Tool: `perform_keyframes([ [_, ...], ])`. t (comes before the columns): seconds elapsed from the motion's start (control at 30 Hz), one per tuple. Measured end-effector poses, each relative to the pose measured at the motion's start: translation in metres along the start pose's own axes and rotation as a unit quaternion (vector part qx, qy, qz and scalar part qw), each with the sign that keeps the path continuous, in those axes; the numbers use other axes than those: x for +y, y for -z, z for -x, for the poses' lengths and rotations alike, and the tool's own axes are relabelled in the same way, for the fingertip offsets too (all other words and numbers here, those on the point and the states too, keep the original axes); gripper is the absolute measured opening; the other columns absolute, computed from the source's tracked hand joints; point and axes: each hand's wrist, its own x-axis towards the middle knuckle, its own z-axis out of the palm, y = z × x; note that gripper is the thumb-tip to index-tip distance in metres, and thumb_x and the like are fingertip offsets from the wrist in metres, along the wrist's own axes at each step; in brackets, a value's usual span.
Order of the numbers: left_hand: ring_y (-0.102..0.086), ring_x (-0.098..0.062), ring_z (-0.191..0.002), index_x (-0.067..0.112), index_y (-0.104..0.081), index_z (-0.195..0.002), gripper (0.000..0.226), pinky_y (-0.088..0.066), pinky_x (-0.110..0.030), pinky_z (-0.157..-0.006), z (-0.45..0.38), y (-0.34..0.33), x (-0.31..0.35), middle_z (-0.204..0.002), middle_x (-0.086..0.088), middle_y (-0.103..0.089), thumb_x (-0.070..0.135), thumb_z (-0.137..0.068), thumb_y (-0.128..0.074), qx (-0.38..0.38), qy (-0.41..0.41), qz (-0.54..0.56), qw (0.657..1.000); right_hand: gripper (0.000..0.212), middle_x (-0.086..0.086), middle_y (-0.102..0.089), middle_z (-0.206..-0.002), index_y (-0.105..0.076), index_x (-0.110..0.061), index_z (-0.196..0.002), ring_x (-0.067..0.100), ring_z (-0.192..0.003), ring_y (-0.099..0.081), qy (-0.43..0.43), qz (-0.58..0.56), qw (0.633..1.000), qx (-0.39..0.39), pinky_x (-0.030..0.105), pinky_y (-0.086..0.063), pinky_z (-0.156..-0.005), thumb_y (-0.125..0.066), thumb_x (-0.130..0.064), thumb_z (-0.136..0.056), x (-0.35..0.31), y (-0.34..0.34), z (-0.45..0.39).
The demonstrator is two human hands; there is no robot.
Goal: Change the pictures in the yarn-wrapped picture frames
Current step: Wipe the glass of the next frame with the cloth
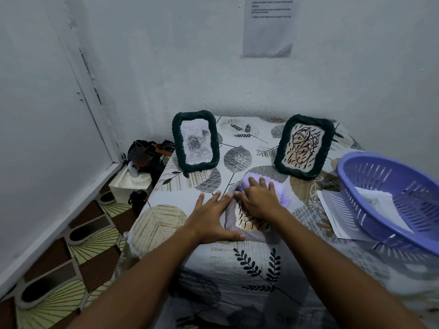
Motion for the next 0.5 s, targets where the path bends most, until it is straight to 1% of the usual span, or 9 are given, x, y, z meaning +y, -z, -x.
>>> perform_keyframes([
  [0.13, -0.003, -0.008, -0.148, 0.025, -0.013, -0.154, 0.12, 0.007, -0.048, -0.119, 0.0, 0.001, 0.001, -0.16, 0.006, -0.016, 0.088, -0.06, -0.055, 0.001, 0.007, 0.003, 1.0, 0.054, 0.009, -0.016, -0.16, -0.045, -0.021, -0.142, 0.032, -0.147, -0.006, 0.02, -0.012, 1.0, -0.004, 0.051, 0.0, -0.117, -0.025, -0.05, -0.101, 0.002, -0.002, 0.014],
  [0.23, -0.002, -0.006, -0.147, 0.024, -0.015, -0.154, 0.123, 0.008, -0.046, -0.119, 0.0, -0.001, 0.0, -0.16, 0.006, -0.016, 0.09, -0.057, -0.054, 0.004, 0.016, 0.014, 1.0, 0.053, 0.009, -0.016, -0.16, -0.047, -0.025, -0.141, 0.03, -0.148, -0.006, 0.035, -0.02, 0.999, -0.002, 0.049, 0.002, -0.119, -0.024, -0.051, -0.101, 0.002, -0.005, 0.027],
  [0.37, -0.003, -0.005, -0.147, 0.023, -0.017, -0.153, 0.129, 0.009, -0.045, -0.119, -0.001, -0.002, -0.001, -0.16, 0.005, -0.017, 0.094, -0.051, -0.05, 0.005, 0.021, 0.027, 0.999, 0.053, 0.009, -0.017, -0.159, -0.048, -0.027, -0.14, 0.03, -0.147, -0.007, 0.038, -0.015, 0.999, -0.005, 0.048, 0.002, -0.119, -0.023, -0.051, -0.1, 0.004, -0.005, 0.033],
  [0.5, -0.003, -0.005, -0.147, 0.026, -0.017, -0.153, 0.128, 0.008, -0.045, -0.119, -0.002, -0.003, -0.004, -0.16, 0.005, -0.018, 0.093, -0.05, -0.052, 0.004, 0.019, 0.031, 0.999, 0.054, 0.009, -0.015, -0.16, -0.045, -0.027, -0.142, 0.032, -0.147, -0.006, 0.027, -0.001, 1.0, -0.012, 0.049, 0.0, -0.119, -0.023, -0.052, -0.1, 0.007, -0.001, 0.023],
])
